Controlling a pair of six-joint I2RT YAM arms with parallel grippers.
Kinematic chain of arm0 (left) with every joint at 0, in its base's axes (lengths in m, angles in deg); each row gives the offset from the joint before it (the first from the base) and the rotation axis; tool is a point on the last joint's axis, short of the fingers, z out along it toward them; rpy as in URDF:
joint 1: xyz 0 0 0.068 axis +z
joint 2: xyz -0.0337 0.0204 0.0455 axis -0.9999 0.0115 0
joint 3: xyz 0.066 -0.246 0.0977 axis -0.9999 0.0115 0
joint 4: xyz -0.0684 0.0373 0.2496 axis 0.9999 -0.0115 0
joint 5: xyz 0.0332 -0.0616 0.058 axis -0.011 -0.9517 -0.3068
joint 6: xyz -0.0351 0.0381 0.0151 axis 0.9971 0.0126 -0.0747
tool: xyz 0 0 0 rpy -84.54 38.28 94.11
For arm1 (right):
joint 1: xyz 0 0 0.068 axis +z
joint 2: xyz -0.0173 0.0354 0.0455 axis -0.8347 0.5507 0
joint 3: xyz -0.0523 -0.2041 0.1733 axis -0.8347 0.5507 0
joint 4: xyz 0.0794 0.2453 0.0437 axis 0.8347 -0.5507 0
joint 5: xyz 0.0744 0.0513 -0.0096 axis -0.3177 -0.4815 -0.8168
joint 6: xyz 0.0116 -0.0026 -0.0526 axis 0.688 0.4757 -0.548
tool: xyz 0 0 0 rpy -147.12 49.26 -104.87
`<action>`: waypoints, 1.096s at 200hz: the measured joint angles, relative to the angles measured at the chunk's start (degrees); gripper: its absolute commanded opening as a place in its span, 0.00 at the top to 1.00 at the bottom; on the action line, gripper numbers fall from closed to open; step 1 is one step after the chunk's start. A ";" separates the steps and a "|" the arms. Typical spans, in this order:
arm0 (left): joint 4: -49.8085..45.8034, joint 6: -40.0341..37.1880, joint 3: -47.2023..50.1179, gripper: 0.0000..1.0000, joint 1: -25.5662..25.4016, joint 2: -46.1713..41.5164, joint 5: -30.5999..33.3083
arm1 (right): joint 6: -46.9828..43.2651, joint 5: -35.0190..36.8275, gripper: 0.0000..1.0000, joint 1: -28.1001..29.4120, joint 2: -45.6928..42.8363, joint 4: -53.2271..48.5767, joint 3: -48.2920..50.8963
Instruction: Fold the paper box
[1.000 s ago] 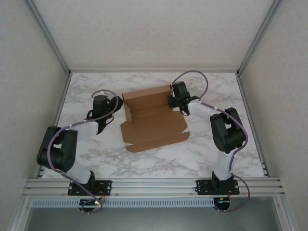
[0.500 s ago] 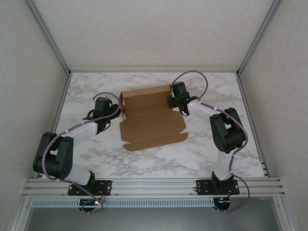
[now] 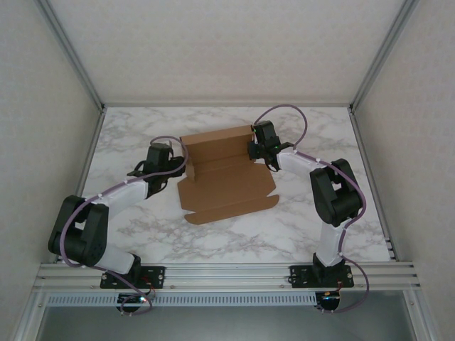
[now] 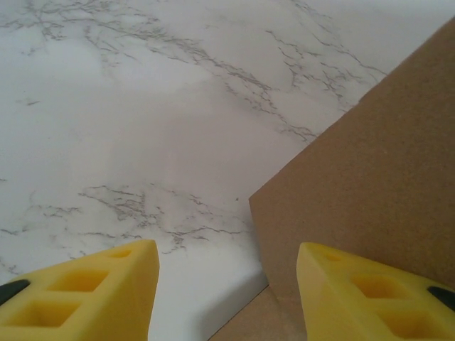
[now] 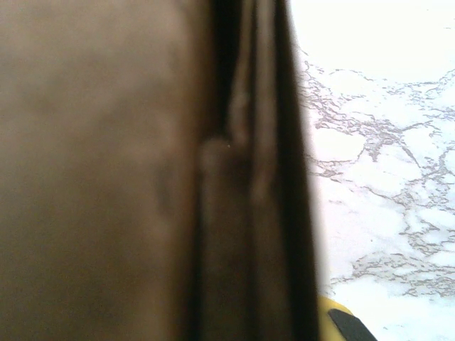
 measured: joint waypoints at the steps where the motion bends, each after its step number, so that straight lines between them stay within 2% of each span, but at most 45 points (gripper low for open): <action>1: -0.02 -0.11 0.00 0.45 0.00 -0.02 -0.04 | 0.00 0.00 1.00 0.00 0.00 0.00 0.00; 74: -1.42 -5.07 -1.38 0.40 0.00 -1.70 -2.78 | 0.07 0.04 1.00 -0.07 0.00 0.42 0.28; 122: -3.48 -5.81 -2.89 0.38 0.00 -1.38 -1.81 | 1.46 0.87 1.00 -0.04 -0.44 1.11 1.09; 219: -3.63 -7.98 -3.93 0.40 0.00 0.07 -0.94 | 3.56 3.74 1.00 -0.07 -1.42 -0.02 1.86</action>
